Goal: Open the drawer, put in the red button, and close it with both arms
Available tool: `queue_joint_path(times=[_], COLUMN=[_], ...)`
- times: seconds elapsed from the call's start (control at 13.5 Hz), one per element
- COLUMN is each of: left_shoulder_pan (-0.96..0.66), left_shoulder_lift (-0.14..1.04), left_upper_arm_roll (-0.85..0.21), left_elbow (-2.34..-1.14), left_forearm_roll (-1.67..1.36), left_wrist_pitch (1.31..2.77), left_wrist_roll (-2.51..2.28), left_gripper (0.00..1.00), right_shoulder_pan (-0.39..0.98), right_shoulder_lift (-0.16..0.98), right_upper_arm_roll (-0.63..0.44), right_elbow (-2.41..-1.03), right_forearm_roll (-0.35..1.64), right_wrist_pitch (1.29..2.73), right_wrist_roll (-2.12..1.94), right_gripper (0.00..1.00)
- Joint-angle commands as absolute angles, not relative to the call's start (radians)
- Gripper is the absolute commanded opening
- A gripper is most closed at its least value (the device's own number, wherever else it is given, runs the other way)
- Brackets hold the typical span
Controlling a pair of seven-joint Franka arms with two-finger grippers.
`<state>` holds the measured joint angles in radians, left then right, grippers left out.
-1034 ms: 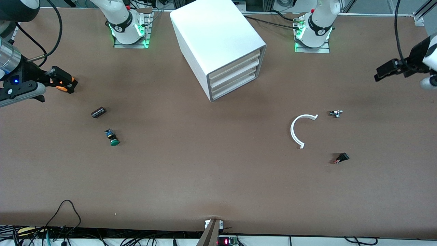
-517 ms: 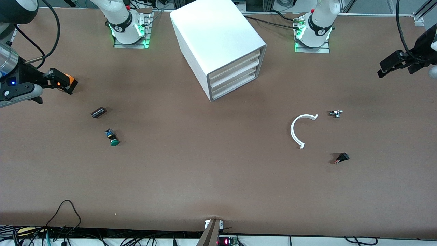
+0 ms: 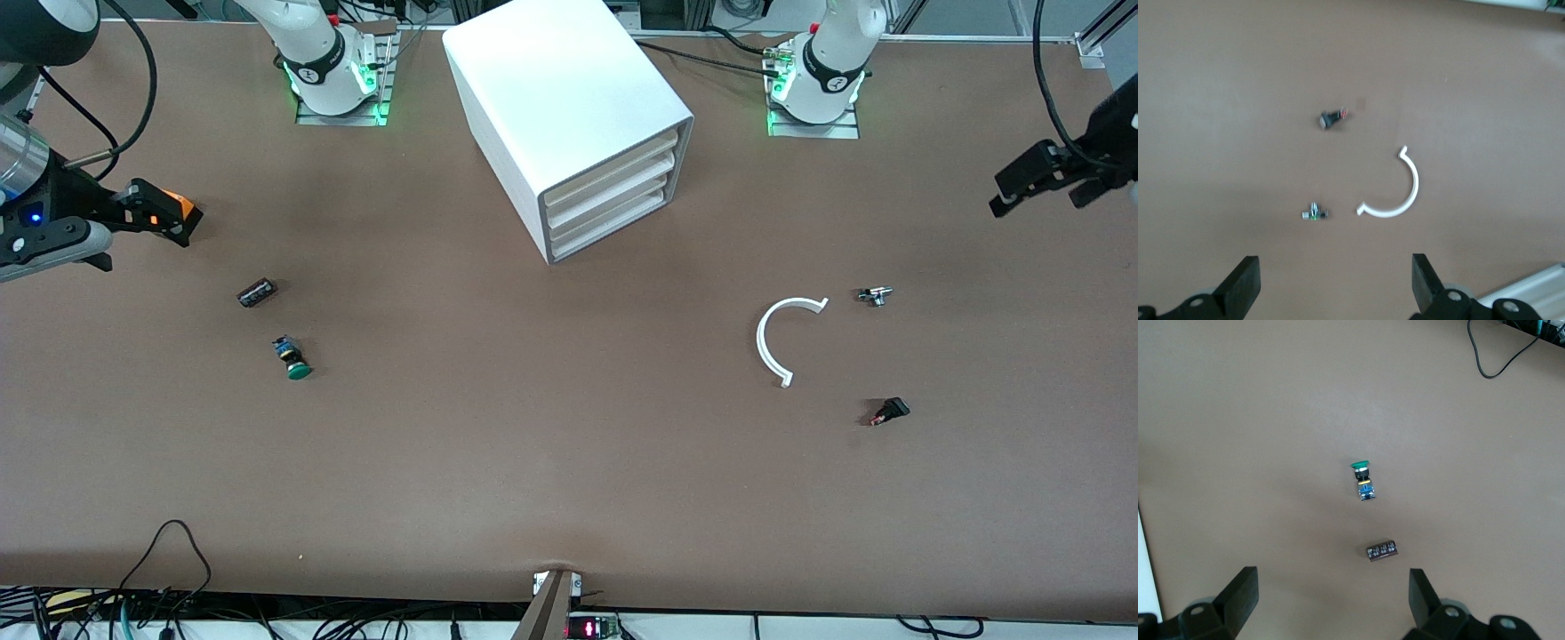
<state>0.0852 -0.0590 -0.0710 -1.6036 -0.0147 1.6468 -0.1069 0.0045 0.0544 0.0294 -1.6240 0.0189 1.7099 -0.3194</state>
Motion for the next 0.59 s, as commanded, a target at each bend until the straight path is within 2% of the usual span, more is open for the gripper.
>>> queue_joint_path(times=[0.0, 0.52], left_shoulder_pan=[0.054, 0.037], left_shoulder_lift=[-0.032, -0.038], left_upper_arm_roll=[-0.031, -0.026], left_elbow=[-1.592, -1.592], left_forearm_roll=[-0.034, -0.018], left_wrist_pitch=[1.695, 1.697], left_wrist_roll=[-0.034, -0.028], left_gripper=[1.00, 1.00], right_shoulder_pan=[-0.011, -0.012], right_shoulder_lift=[0.069, 0.072], right_upper_arm_roll=[0.040, 0.032], right_elbow=[-1.609, -1.608], right_forearm_roll=[0.038, 0.049], right_wrist_pitch=[1.715, 1.741], right_wrist_roll=[-0.316, -0.316], right_gripper=[1.00, 1.00])
